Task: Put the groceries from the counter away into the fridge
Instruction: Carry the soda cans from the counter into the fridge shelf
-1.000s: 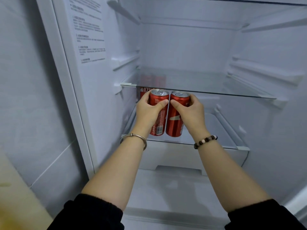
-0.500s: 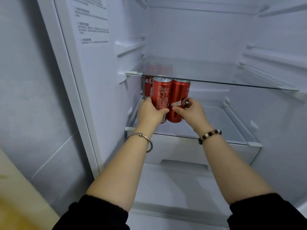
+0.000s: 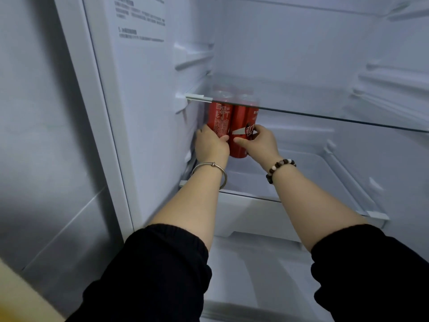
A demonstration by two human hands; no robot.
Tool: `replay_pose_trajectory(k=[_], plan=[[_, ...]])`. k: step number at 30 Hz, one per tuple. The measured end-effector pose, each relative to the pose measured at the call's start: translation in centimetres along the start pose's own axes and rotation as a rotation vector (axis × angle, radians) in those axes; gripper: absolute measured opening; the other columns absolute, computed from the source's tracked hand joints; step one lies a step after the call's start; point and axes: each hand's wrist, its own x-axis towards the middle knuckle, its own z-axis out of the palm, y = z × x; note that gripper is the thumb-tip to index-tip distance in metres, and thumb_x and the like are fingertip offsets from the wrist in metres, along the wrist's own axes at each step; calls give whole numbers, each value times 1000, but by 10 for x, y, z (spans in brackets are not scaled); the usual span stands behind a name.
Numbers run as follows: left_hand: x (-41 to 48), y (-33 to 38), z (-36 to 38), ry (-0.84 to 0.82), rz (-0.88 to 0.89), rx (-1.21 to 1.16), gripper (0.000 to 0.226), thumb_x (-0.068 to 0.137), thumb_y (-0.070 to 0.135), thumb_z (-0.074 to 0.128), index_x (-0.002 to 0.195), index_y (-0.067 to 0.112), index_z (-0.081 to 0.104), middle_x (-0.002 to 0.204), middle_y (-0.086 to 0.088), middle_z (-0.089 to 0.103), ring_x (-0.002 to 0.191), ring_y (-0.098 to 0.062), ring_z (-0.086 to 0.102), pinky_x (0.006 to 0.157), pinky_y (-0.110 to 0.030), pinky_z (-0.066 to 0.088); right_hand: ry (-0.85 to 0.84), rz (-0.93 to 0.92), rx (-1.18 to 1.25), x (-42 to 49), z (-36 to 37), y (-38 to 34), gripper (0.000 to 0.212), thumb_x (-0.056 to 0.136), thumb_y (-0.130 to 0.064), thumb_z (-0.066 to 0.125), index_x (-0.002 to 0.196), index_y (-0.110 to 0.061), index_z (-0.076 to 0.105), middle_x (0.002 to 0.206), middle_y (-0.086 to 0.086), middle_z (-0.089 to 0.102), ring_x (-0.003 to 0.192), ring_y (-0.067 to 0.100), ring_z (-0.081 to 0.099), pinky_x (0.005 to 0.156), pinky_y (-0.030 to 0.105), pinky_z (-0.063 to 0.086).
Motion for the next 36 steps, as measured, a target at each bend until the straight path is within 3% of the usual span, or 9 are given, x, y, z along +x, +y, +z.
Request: replay_pose_trajectory(k=[5, 15, 23, 32, 36], plan=[[13, 0, 9, 20, -7, -43, 42, 86, 21, 66, 120, 4, 51, 123, -14, 55, 112, -32, 55, 87, -37, 43, 45, -13, 7, 15, 9, 4, 47, 75, -24, 78, 116, -13, 59, 106, 5, 66, 91, 16, 62, 78, 29, 52], [34, -3, 23, 54, -29, -91, 40, 85, 18, 67, 120, 5, 53, 121, -13, 62, 113, -31, 57, 88, -36, 44, 60, 21, 16, 33, 18, 10, 58, 76, -25, 78, 122, -5, 51, 112, 7, 61, 91, 11, 55, 75, 22, 45], [44, -6, 28, 66, -16, -59, 37, 84, 18, 68, 117, 5, 55, 116, -13, 65, 108, -32, 59, 82, -33, 44, 45, 25, 17, 42, 19, 11, 53, 76, -22, 78, 118, -3, 53, 113, 8, 62, 90, 11, 54, 76, 21, 43], [47, -6, 33, 74, -2, -19, 38, 87, 18, 65, 120, 5, 51, 119, -13, 62, 110, -33, 57, 84, -35, 43, 38, 3, 18, 43, 19, 10, 49, 77, -19, 77, 118, -4, 54, 113, 5, 61, 91, 9, 52, 78, 20, 42], [48, 3, 27, 0, -96, -7, 43, 86, 18, 66, 122, 1, 49, 124, -16, 59, 115, -33, 55, 87, -36, 44, 26, 5, -20, 41, 19, 6, 52, 79, -23, 75, 121, -4, 52, 118, 8, 61, 100, 16, 57, 78, 23, 43]])
